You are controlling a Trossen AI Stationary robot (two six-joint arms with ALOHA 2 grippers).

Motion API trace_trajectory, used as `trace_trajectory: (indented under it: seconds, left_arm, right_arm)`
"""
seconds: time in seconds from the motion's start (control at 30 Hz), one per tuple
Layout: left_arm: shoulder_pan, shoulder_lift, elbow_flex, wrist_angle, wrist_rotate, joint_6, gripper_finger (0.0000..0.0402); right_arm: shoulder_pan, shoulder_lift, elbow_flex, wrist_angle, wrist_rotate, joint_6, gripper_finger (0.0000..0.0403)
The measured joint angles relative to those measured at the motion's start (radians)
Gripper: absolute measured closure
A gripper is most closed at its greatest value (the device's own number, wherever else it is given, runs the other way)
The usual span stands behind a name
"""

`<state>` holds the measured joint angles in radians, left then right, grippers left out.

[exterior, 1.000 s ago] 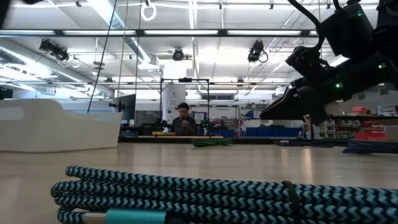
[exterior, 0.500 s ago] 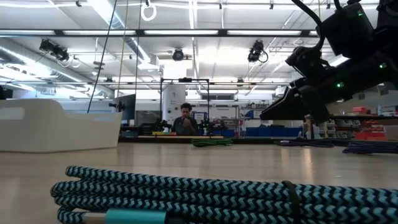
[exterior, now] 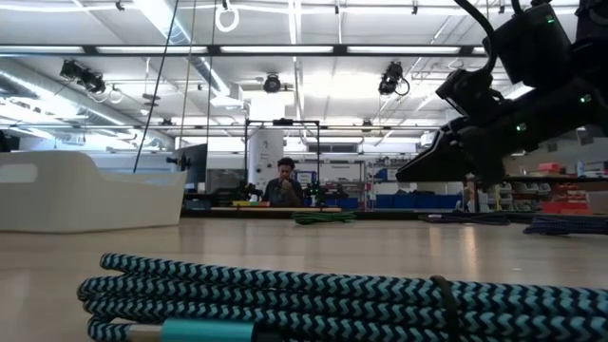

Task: Pick and place USB-C Cables
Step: Put the left blue charger cable into the white bin

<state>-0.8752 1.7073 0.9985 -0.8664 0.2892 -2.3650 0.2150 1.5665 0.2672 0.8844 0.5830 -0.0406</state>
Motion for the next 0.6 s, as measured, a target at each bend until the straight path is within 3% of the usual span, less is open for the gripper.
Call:
trace_trajectory:
  seconds: [0.2, 0.37, 0.6]
  left_arm:
    - [-0.014, -0.009, -0.13, 0.164, 0.06, -0.004, 0.017]
    - [-0.018, -0.013, -0.169, 0.22, 0.045, 0.001, 0.0176]
    - [-0.02, -0.011, -0.168, 0.232, -0.028, 0.045, 0.0261]
  right_arm:
    - [0.0, 0.0, 0.0, 0.001, -0.03, 0.015, 0.0302]
    - [0.0, 0.0, 0.0, 0.003, -0.038, 0.042, 0.0302]
    - [0.0, 0.0, 0.0, 0.006, -0.041, 0.049, 0.0302]
